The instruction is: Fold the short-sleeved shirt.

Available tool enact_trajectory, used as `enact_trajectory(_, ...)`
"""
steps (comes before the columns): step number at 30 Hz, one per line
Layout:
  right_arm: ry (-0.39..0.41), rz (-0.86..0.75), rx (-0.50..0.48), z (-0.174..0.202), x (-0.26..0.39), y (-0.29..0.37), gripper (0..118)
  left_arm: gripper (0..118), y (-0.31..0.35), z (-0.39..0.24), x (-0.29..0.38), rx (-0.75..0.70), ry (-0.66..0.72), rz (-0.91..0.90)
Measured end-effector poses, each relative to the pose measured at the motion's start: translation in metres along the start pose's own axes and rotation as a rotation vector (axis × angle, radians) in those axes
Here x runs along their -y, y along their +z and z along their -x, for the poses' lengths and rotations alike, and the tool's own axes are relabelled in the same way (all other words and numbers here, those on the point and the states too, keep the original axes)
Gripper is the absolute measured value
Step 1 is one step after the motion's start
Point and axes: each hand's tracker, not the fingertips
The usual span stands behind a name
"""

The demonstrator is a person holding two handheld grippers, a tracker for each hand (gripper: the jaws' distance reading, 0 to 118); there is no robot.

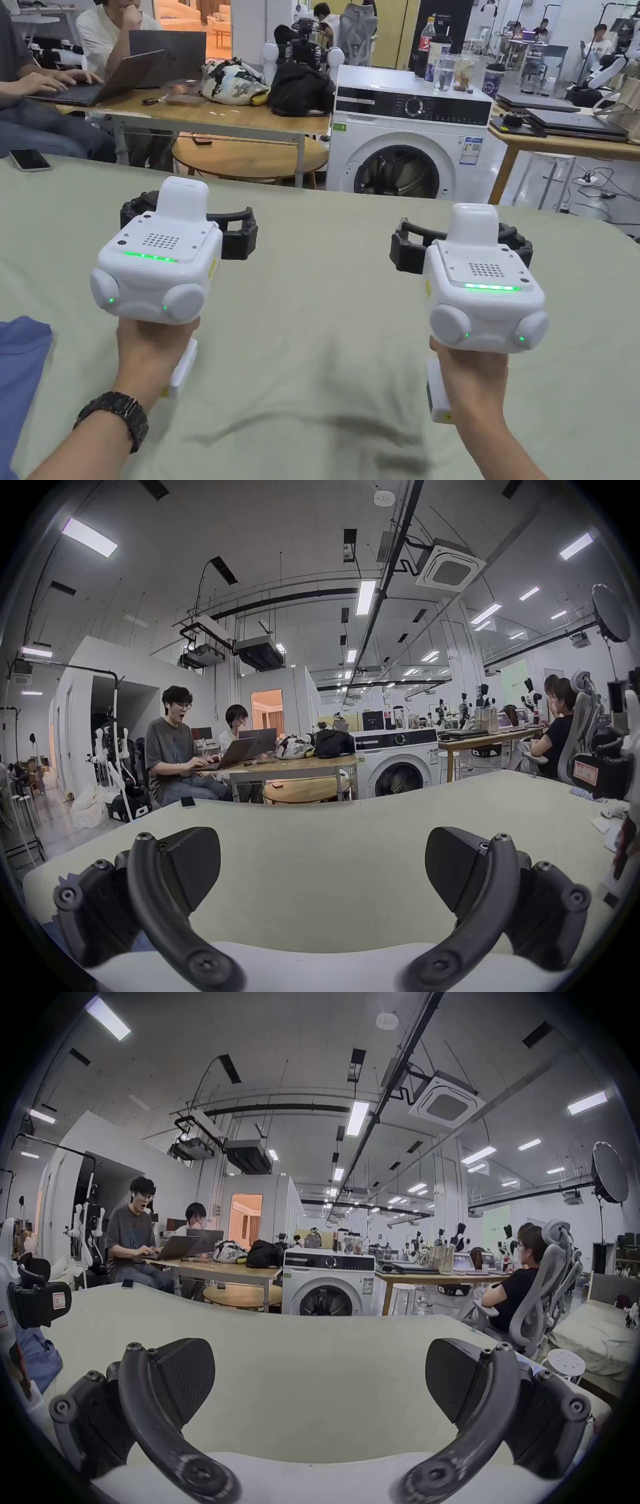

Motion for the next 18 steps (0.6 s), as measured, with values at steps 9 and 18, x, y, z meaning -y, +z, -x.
enact_trajectory(9,-0.054,0.034,0.000,-0.002,0.006,0.003,118,116,-0.008,-0.003,0.001,0.021,0.039,0.071)
enact_trajectory(18,0.005,0.033,-0.014,-0.003,0.007,0.002,118,116,0.002,-0.006,0.006,0.017,0.046,0.071)
